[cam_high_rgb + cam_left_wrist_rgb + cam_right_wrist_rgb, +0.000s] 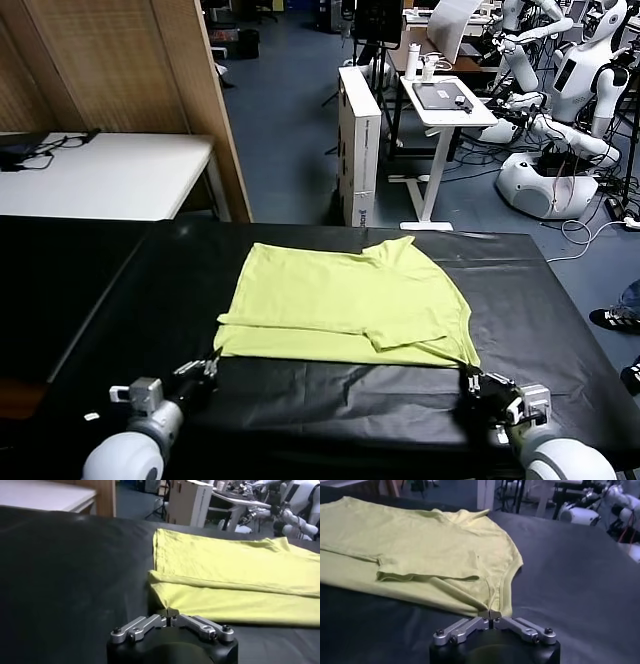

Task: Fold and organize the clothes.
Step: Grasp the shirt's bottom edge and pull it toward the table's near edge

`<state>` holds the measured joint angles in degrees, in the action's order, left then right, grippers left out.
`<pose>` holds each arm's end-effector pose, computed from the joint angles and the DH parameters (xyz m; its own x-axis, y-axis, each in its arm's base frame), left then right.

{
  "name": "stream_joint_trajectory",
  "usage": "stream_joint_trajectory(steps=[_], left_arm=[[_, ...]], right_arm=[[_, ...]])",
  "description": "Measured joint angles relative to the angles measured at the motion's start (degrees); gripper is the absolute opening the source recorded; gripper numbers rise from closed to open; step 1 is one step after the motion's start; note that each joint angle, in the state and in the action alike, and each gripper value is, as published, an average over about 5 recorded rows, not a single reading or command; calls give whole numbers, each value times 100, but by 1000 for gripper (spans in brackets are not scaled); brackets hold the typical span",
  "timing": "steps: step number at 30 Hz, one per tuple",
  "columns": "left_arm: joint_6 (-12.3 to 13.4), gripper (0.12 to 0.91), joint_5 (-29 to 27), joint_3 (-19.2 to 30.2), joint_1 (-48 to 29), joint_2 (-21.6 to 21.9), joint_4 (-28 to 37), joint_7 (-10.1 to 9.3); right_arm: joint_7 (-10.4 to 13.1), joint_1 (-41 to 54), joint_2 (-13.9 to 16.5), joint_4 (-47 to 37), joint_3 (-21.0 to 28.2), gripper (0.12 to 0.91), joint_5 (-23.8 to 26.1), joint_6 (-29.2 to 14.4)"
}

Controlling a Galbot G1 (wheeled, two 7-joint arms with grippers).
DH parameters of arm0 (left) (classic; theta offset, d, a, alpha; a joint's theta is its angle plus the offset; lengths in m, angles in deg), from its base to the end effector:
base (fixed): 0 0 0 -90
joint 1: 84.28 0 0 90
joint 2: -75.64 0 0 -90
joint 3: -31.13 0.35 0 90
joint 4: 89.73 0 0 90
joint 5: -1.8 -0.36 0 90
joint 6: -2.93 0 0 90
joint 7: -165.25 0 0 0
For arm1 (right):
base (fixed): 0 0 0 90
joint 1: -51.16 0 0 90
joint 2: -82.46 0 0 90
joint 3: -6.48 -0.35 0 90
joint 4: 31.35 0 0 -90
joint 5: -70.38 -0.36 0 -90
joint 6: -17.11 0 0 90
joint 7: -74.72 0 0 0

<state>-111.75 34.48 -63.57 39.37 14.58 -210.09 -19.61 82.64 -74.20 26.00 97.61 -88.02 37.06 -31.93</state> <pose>0.1830 0.1036 -0.2837 -0.8614 0.1195 0.4936 0.1014 0.9928 -0.0634 0.1750 -0.0866 -0.2356 -0.7467 -0.1315 0.6521 -0.1953 0.9804 -0.0260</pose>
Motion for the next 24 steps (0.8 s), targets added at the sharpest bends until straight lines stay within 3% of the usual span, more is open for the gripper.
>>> stream_joint_trajectory(steps=[11,14,17,24], left_arm=[[31,147,-36,-439,881,48,-330,-22],[20,148,-42,-483,966,33,-384,-47],[-5,225,-47,-534,996,25,-437,-58],[-324,648,-97,-671,1095,51,-615,-71]], right_arm=[[-7,-114,0,282,23,141,21,112],[-8,-151,-3,336,0,201,55,121],[-23,-219,-2,417,-37,366,121,122],[-31,-360,25,718,-130,790,86,123]])
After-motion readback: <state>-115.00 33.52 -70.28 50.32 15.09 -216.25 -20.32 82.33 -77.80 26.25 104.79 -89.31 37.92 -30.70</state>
